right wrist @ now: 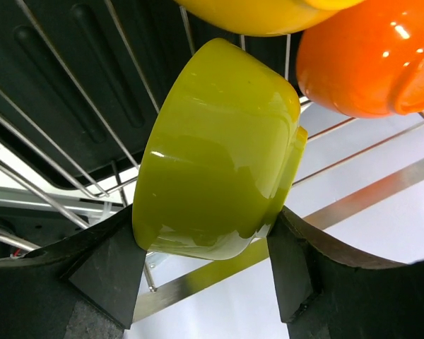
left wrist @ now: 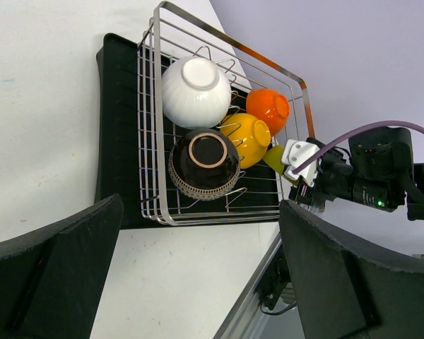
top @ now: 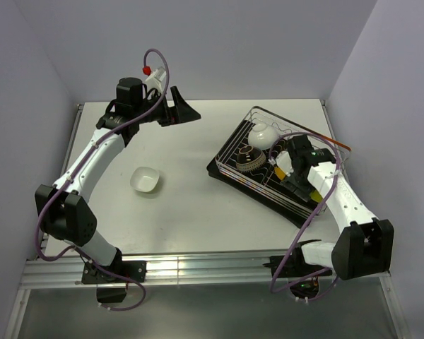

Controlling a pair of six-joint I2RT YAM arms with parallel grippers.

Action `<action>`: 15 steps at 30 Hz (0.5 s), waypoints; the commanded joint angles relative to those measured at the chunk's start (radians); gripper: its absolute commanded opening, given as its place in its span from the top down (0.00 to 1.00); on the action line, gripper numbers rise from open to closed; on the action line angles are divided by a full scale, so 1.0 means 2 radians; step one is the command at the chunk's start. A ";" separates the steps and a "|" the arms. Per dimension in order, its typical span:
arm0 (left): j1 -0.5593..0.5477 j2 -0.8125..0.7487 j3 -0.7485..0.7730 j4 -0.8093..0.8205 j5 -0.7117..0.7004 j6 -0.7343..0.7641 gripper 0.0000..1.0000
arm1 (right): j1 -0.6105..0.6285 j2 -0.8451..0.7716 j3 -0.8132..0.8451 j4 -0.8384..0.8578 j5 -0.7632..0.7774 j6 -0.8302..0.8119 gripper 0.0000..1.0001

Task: Load the bowls into the dish rack

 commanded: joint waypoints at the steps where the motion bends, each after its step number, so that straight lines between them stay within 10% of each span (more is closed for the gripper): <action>1: 0.002 -0.005 0.010 0.007 0.008 0.002 0.02 | 0.003 0.000 0.012 -0.025 0.000 0.008 0.29; 4: 0.002 -0.004 0.012 0.006 0.008 0.002 0.02 | 0.005 -0.001 0.014 -0.032 -0.004 0.008 0.06; 15: 0.003 -0.002 0.010 0.012 0.010 -0.002 0.02 | 0.008 -0.002 0.060 -0.070 -0.051 0.018 0.02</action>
